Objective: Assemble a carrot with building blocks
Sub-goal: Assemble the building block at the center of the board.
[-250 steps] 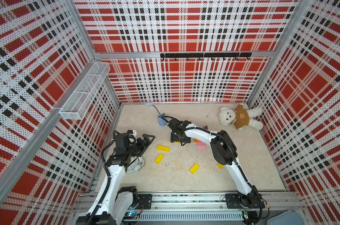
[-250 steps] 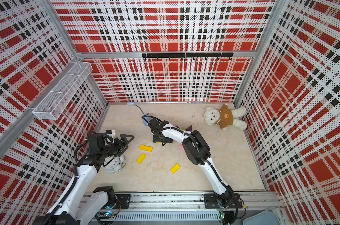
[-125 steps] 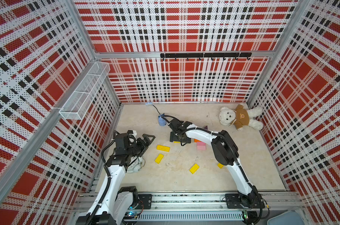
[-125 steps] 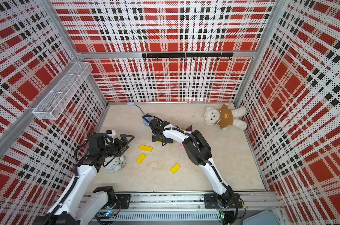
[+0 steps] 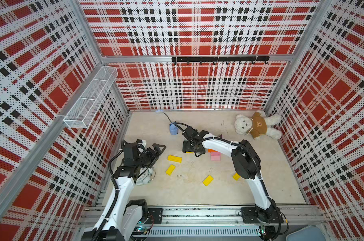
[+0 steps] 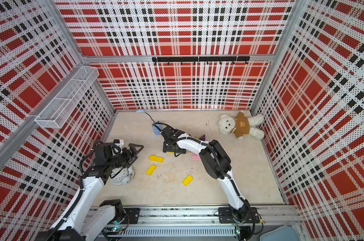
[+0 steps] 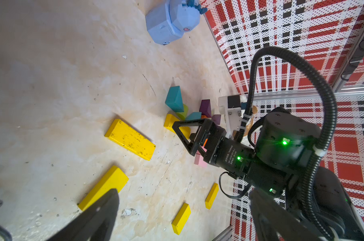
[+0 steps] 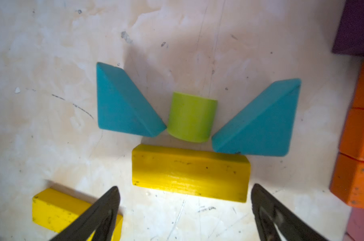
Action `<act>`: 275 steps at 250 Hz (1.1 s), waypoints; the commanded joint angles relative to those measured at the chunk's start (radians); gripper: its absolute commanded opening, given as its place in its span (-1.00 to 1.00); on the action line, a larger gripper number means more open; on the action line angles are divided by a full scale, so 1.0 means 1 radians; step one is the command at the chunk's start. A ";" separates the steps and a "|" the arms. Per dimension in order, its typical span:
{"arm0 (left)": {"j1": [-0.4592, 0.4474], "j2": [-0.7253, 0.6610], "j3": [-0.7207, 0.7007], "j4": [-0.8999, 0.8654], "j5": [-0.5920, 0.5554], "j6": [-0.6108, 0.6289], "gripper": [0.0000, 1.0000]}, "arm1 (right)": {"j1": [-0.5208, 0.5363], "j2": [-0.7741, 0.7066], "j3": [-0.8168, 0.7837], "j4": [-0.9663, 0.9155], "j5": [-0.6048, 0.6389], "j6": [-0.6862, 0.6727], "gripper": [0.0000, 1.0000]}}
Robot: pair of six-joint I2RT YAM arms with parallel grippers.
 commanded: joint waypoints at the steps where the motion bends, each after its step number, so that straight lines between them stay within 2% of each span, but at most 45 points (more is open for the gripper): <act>1: 0.011 -0.004 -0.012 0.010 -0.009 0.008 0.99 | -0.001 -0.060 -0.036 -0.016 -0.005 -0.065 0.88; 19: 0.011 -0.002 -0.008 0.010 -0.010 0.008 0.99 | -0.001 -0.076 -0.080 -0.003 -0.017 -0.079 0.76; 53: 0.010 0.004 -0.009 0.008 -0.011 0.008 0.99 | -0.001 -0.074 -0.104 -0.014 -0.015 -0.090 0.68; 91: 0.011 0.000 -0.009 0.004 -0.012 0.010 0.99 | -0.009 -0.040 -0.079 -0.035 0.005 -0.099 0.62; 116: 0.010 -0.002 -0.011 0.004 -0.015 0.010 0.99 | -0.010 -0.018 -0.051 -0.039 0.005 -0.108 0.44; 142: 0.011 -0.003 -0.009 -0.004 -0.018 0.014 0.99 | -0.011 0.006 -0.014 -0.061 0.010 -0.120 0.37; 275: 0.010 -0.003 -0.009 -0.004 -0.021 0.014 0.99 | -0.023 0.041 0.016 -0.072 0.004 -0.134 0.39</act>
